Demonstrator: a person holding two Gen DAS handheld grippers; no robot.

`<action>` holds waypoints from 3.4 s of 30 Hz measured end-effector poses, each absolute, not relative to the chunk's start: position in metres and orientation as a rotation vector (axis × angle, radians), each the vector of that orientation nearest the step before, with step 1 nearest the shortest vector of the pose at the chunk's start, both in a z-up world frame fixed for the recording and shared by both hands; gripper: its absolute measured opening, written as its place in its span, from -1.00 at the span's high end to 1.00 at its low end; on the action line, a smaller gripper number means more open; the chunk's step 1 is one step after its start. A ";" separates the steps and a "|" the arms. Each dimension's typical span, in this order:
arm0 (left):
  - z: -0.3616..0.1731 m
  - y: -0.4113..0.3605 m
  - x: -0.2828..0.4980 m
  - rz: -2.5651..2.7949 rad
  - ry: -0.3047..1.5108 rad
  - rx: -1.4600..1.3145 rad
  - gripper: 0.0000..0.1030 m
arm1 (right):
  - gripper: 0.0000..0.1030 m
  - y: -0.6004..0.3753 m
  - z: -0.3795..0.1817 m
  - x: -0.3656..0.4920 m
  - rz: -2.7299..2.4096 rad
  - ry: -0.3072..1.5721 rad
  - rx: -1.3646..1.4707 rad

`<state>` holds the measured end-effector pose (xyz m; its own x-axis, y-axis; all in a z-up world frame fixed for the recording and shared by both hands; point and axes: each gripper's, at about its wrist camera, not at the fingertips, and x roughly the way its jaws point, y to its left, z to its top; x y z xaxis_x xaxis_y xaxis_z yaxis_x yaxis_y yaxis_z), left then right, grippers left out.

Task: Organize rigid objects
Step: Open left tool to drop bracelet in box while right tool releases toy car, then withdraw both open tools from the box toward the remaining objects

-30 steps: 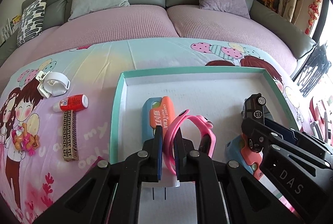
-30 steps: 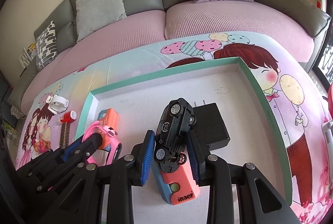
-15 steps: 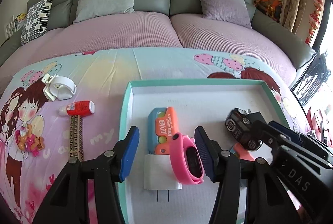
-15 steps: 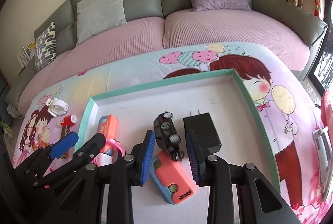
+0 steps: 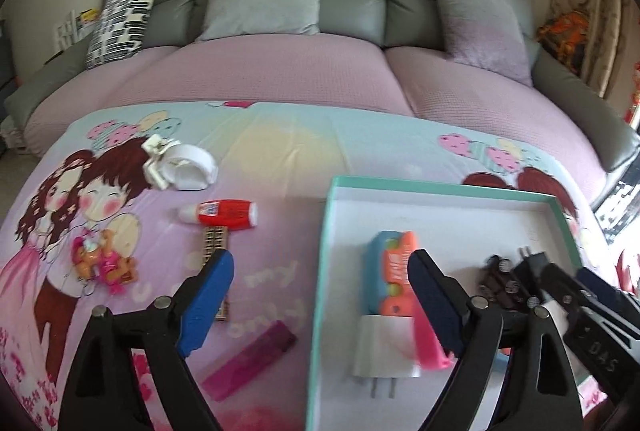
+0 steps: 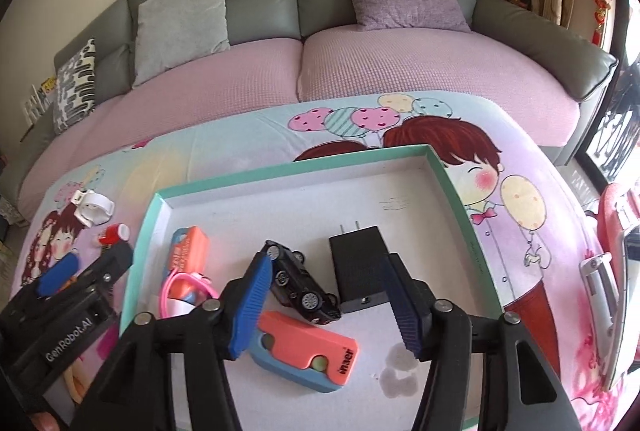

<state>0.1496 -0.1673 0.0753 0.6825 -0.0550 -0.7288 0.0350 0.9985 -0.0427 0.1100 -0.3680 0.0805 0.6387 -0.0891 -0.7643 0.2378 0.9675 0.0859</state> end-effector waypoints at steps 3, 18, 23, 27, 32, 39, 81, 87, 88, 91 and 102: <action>0.075 -0.162 0.150 -0.015 0.814 -0.030 -0.74 | -0.26 -0.367 0.077 0.112 -0.191 0.877 0.169; 0.061 -0.147 0.154 0.071 0.873 -0.060 -0.86 | -1.00 -0.369 0.068 0.115 -0.237 0.910 0.136; 0.059 -0.144 0.155 0.084 0.881 -0.073 -0.93 | -1.00 -0.368 0.066 0.116 -0.242 0.919 0.130; 0.058 -0.143 0.156 0.090 0.887 -0.076 -0.93 | -1.00 -0.369 0.066 0.116 -0.247 0.917 0.134; 0.058 -0.142 0.156 0.096 0.894 -0.081 -0.93 | -1.00 -0.364 0.066 0.117 -0.239 0.918 0.112; 0.064 -0.129 0.155 0.132 0.888 -0.077 -0.93 | -1.00 -0.350 0.076 0.117 -0.166 0.866 0.159; 0.058 0.031 0.137 0.329 0.986 -0.246 -0.93 | -1.00 -0.181 0.068 0.120 0.284 0.858 -0.061; 0.046 0.043 0.137 0.356 1.035 -0.221 -0.93 | -0.84 -0.158 0.056 0.116 0.389 0.909 -0.083; 0.045 0.044 0.137 0.358 1.039 -0.224 -0.93 | -0.80 -0.155 0.054 0.116 0.396 0.917 -0.093; 0.044 0.053 0.136 0.367 1.043 -0.245 -0.93 | -0.59 -0.150 0.048 0.115 0.416 0.963 -0.101; 0.039 0.080 0.131 0.390 1.053 -0.309 -0.93 | -0.12 -0.140 0.035 0.107 0.367 1.058 -0.260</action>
